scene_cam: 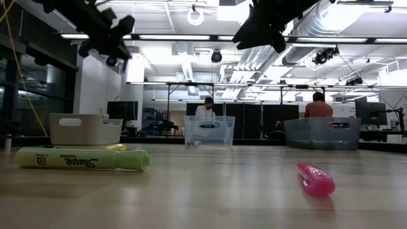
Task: Pick & Place Markers
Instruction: Put the purple pen into the gray bin
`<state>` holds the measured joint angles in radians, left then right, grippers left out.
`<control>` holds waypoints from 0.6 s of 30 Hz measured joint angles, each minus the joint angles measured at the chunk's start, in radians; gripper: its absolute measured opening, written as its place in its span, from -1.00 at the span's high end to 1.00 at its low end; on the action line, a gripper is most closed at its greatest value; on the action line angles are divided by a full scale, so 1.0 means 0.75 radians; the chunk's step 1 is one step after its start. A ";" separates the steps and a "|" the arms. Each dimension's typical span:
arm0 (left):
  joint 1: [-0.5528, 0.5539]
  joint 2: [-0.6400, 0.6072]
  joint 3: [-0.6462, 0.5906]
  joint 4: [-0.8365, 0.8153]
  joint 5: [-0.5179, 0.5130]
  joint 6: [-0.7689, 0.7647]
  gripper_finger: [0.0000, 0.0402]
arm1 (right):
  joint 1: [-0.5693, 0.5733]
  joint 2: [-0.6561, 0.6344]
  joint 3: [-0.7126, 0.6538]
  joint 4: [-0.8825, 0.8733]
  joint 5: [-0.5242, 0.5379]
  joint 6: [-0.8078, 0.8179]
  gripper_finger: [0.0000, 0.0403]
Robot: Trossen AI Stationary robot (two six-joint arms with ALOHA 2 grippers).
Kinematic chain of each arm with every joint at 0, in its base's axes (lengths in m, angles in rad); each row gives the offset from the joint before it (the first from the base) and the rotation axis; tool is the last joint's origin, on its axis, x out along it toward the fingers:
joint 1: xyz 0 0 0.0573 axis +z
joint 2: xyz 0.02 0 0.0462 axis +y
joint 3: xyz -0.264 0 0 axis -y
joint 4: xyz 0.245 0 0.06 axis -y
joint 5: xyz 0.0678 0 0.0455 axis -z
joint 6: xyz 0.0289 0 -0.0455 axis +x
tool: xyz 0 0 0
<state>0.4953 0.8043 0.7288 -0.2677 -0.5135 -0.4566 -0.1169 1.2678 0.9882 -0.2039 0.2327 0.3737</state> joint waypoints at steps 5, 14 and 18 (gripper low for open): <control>0.175 0.025 0.000 -0.130 0.094 -0.038 0.81 | 0.000 0.000 0.000 -0.002 0.000 -0.006 0.42; 0.480 0.111 0.000 -0.239 0.293 -0.030 0.81 | 0.000 0.000 0.000 -0.003 0.004 -0.049 0.41; 0.576 0.194 0.000 -0.247 0.392 -0.029 0.81 | 0.000 0.000 0.000 -0.003 0.004 -0.055 0.41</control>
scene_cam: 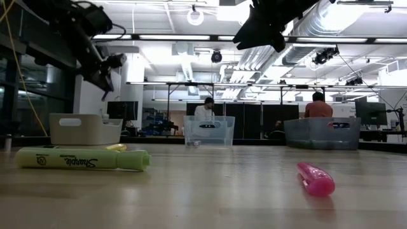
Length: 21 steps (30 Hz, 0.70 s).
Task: Pick & Place Markers
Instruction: Put the purple pen into the gray bin
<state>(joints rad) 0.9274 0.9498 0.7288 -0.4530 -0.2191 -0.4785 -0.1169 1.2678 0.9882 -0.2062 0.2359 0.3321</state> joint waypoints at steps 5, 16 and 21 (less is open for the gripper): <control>0.075 0.097 0.000 0.001 0.069 0.035 0.81 | 0.000 0.000 0.000 -0.001 0.000 0.000 0.41; 0.082 0.315 -0.001 -0.002 0.074 0.038 0.81 | 0.000 0.000 0.000 -0.042 -0.003 -0.001 0.41; 0.082 0.402 -0.001 -0.006 0.063 0.034 0.81 | -0.001 0.000 0.000 -0.074 -0.005 -0.001 0.41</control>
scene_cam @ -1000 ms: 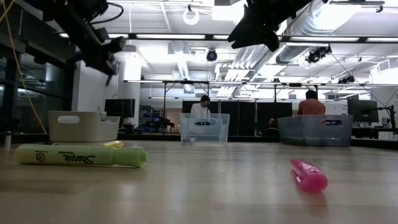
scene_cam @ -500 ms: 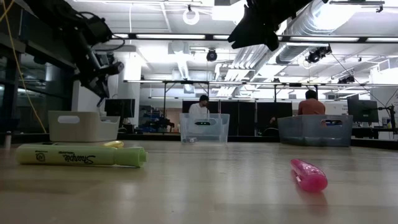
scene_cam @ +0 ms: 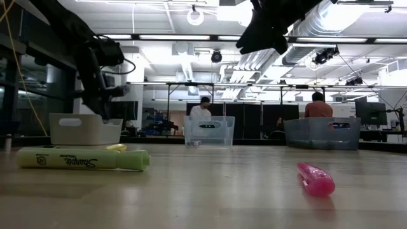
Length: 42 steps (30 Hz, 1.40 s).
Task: Pick & Place Markers
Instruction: Put the purple pen into the gray bin, then put the yellow pen into the gray bin
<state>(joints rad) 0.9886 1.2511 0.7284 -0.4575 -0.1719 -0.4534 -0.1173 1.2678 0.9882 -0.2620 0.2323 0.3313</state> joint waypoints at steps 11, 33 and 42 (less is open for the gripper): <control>0.000 0.091 0.000 -0.063 -0.088 -0.009 0.80 | 0.000 0.000 0.000 -0.007 -0.025 0.000 0.41; 0.000 0.090 0.000 -0.066 -0.088 -0.021 0.63 | 0.000 0.000 0.000 -0.009 -0.044 0.004 0.41; 0.000 0.090 0.000 -0.081 -0.058 -0.001 0.49 | 0.000 0.000 0.000 -0.009 -0.045 0.006 0.41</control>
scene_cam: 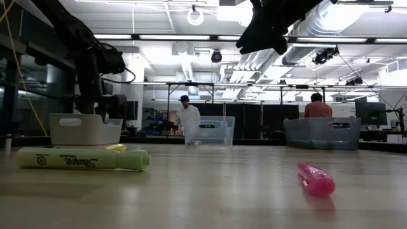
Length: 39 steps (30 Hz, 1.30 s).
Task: Pick & Place Markers
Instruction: Put the yellow pen into the gray bin
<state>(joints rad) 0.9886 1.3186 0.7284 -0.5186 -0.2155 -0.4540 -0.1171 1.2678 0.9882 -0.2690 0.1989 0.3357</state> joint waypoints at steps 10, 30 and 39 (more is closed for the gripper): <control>-0.001 -0.083 -0.001 -0.001 0.091 0.008 0.47 | 0.000 0.000 0.000 0.000 -0.001 0.000 0.41; -0.048 -0.559 -0.001 -0.010 0.489 -0.122 0.47 | 0.000 0.000 0.000 0.000 -0.011 0.000 0.41; -0.252 -0.617 -0.001 -0.016 0.491 -0.229 0.47 | 0.000 0.000 0.000 0.000 -0.010 -0.001 0.41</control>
<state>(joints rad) 0.7998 0.8558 0.7280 -0.5309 0.1527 -0.6259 -0.1172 1.2678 0.9882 -0.2691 0.1913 0.3346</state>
